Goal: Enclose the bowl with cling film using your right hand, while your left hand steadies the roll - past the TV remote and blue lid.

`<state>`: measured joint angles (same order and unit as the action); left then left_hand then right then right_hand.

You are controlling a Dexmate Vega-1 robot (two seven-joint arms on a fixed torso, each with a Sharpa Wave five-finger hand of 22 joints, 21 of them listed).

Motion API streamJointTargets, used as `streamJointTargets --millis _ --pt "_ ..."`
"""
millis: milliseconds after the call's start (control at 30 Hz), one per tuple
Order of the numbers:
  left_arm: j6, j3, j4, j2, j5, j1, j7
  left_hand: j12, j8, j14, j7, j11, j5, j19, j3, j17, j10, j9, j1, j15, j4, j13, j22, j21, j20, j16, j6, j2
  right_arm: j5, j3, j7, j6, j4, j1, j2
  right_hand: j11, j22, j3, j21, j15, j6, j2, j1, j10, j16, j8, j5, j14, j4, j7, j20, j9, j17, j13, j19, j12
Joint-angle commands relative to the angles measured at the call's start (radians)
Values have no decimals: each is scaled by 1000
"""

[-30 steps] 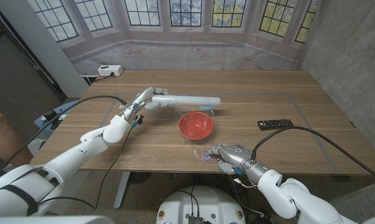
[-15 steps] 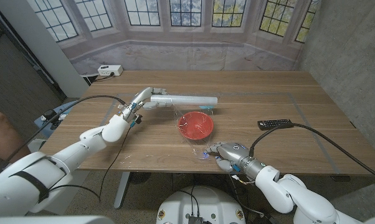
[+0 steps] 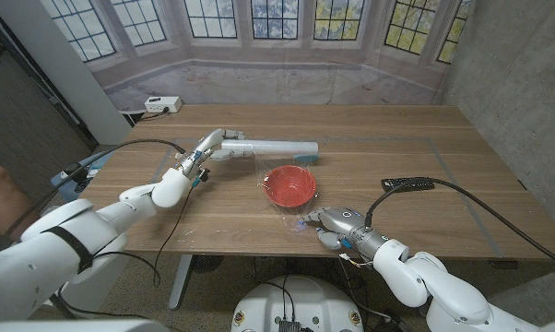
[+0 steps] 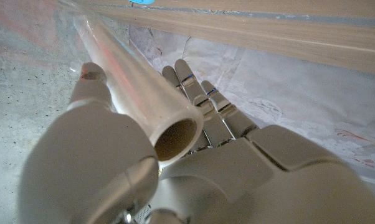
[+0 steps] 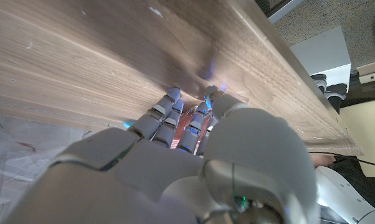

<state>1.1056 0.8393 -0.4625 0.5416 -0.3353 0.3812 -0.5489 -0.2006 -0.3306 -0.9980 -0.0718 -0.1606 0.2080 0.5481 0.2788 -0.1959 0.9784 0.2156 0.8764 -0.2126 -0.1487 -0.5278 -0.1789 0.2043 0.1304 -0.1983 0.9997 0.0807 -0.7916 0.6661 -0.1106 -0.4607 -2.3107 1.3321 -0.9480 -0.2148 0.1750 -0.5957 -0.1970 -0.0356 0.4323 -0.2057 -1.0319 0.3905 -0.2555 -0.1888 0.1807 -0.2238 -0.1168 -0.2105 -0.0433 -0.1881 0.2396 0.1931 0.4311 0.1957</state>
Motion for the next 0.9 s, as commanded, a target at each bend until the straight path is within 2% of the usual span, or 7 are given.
streamJointTargets --millis 33,633,900 --pt "4 121 69 -9 78 -72 -6 2 -3 2 3 2 8 -4 22 0 -4 2 167 0 10 -4 -4 4 -2 1 9 -173 0 18 -9 -27 -2 -19 13 5 1 -1 -9 -160 8 -2 -12 7 -5 -6 -2 -3 10 -2 -94 -2 3 4 -2 1" --pt "18 210 73 6 86 -111 -39 9 -1 32 -3 6 5 -15 25 1 -30 1 152 1 12 -1 -4 2 0 8 -7 -168 18 16 19 -46 -20 3 -1 6 1 8 -11 -161 14 -2 -14 11 -10 -7 -1 -6 21 0 -93 -3 9 5 2 2" --pt "-3 249 75 17 56 -127 -65 18 7 95 -6 1 0 -29 28 7 -64 0 135 6 15 12 -4 -1 0 22 -30 -165 50 6 35 -41 -24 13 -16 9 1 13 -13 -159 15 -2 -12 12 -14 -7 -1 -8 29 1 -91 -3 12 5 4 3"
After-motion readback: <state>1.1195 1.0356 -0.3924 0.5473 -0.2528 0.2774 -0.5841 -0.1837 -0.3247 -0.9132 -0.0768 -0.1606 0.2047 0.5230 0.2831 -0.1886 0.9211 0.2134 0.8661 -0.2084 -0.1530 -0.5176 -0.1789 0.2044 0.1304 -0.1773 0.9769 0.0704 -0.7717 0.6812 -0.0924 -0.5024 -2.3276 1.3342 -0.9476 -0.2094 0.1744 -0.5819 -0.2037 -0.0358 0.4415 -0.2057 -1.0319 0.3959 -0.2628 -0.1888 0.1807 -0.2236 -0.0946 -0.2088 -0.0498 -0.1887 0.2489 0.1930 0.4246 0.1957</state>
